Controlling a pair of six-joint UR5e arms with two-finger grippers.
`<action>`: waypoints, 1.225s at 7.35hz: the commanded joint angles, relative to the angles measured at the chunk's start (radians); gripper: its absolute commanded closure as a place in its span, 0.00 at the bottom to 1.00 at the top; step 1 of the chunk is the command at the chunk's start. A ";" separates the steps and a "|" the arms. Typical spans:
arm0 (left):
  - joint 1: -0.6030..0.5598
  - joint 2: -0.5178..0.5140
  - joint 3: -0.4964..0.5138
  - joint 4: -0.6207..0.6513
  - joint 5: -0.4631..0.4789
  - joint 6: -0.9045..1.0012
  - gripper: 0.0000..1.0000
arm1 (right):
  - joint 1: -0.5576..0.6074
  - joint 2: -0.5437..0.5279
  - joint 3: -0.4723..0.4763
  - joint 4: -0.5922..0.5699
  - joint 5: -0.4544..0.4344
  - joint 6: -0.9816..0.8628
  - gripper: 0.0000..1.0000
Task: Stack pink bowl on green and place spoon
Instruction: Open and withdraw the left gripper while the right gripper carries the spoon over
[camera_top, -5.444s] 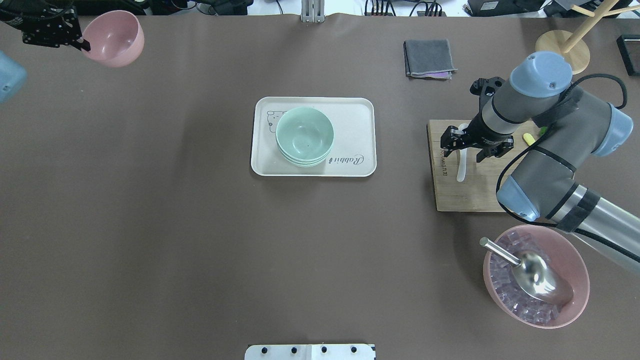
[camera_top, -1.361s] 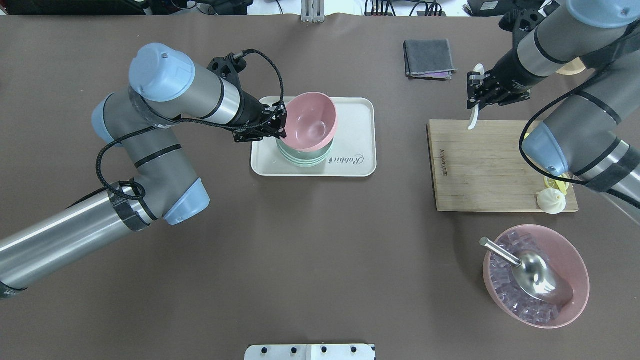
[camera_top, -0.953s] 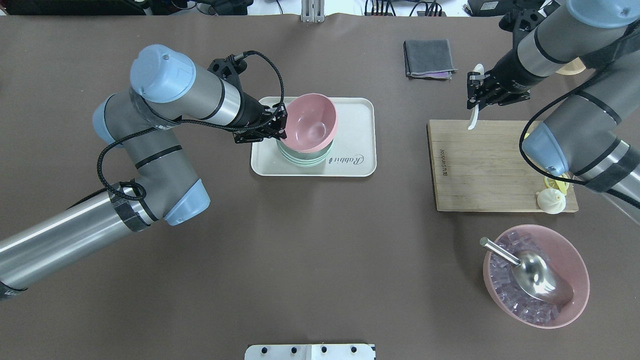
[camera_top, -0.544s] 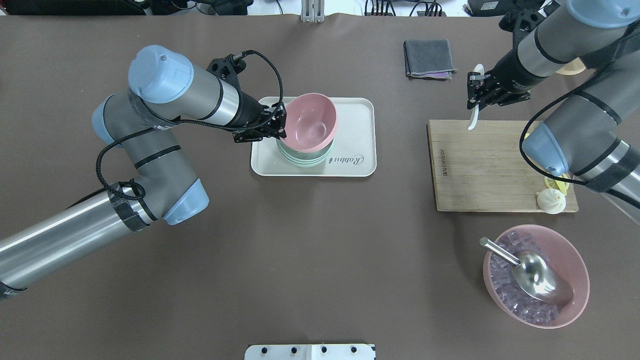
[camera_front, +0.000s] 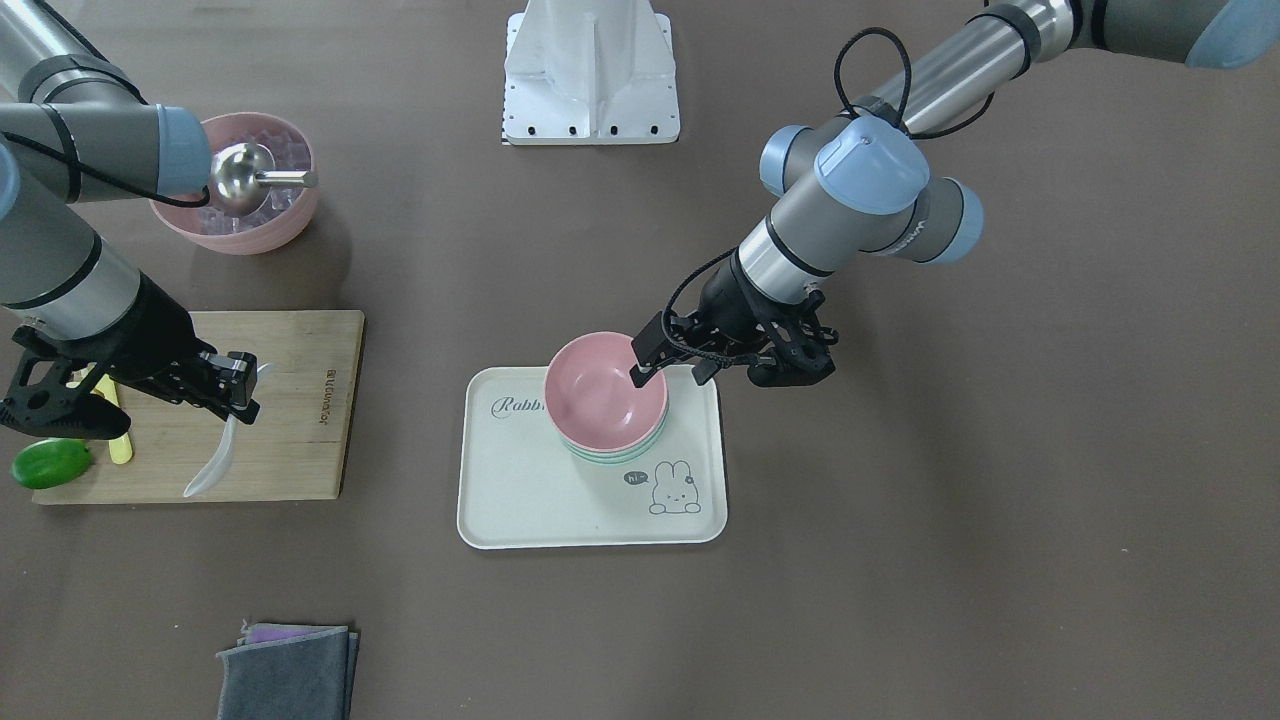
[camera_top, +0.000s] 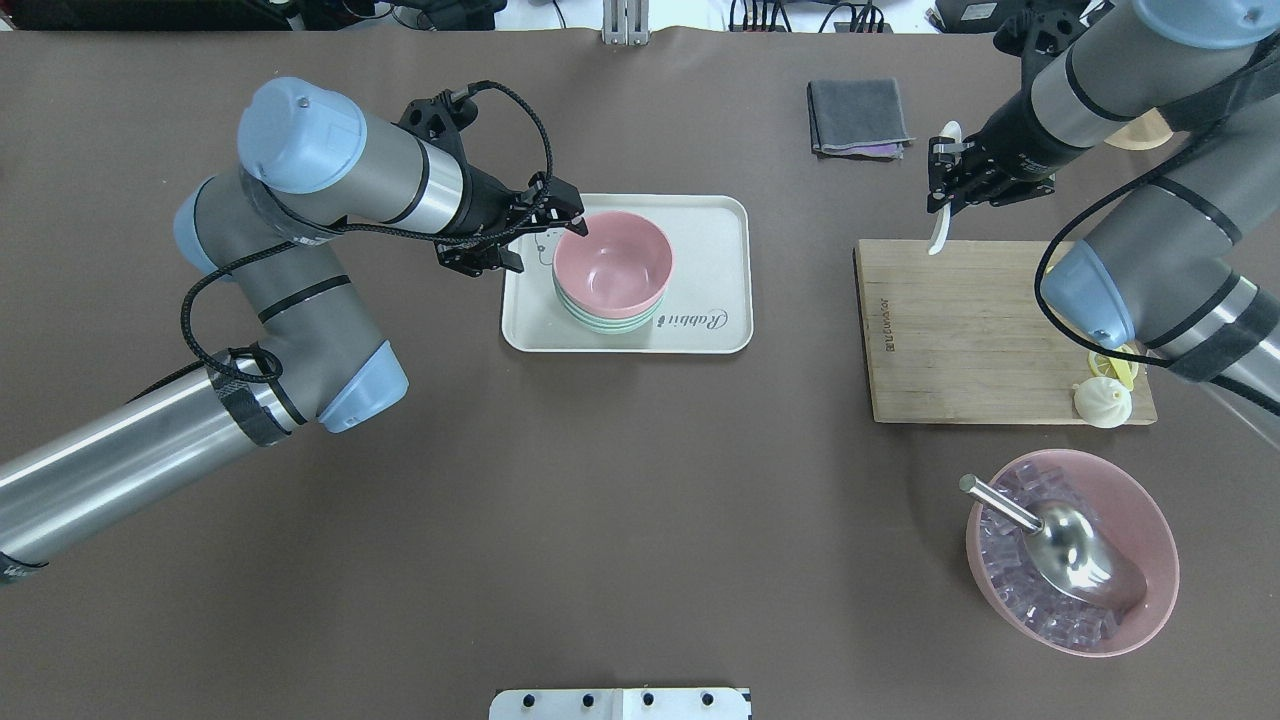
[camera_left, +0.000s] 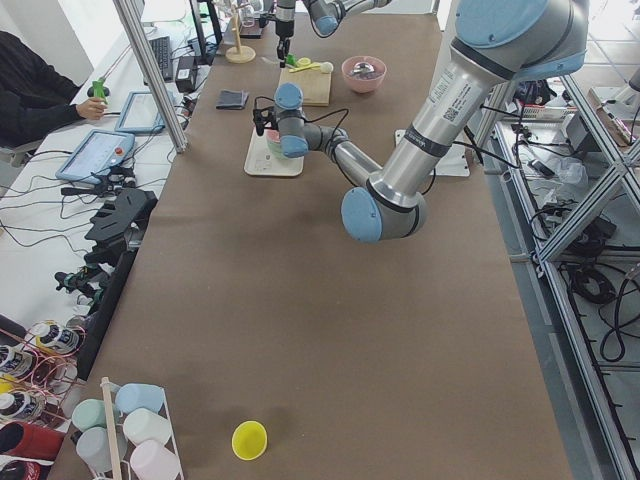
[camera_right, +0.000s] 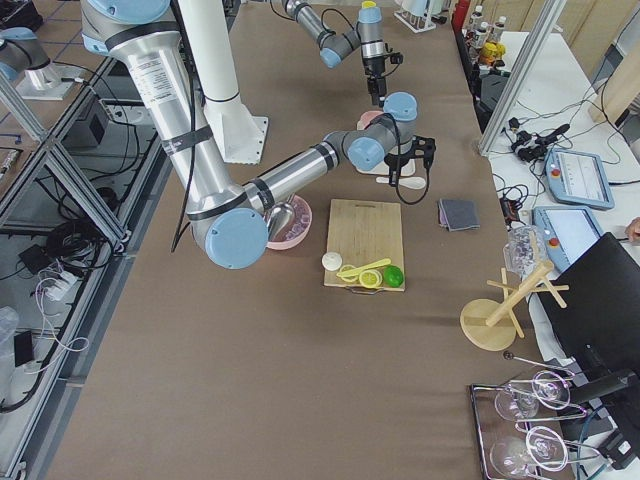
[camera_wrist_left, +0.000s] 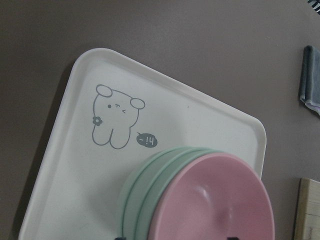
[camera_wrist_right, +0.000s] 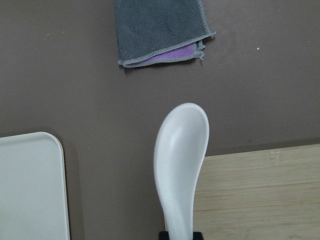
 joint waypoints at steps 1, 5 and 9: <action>-0.034 0.001 -0.006 -0.005 -0.010 0.002 0.02 | 0.001 0.036 0.036 0.002 0.005 0.004 1.00; -0.161 0.129 -0.024 -0.101 -0.119 0.052 0.02 | -0.150 0.245 -0.037 0.200 -0.047 0.219 1.00; -0.166 0.143 -0.014 -0.101 -0.118 0.060 0.02 | -0.273 0.397 -0.057 0.199 -0.097 0.804 1.00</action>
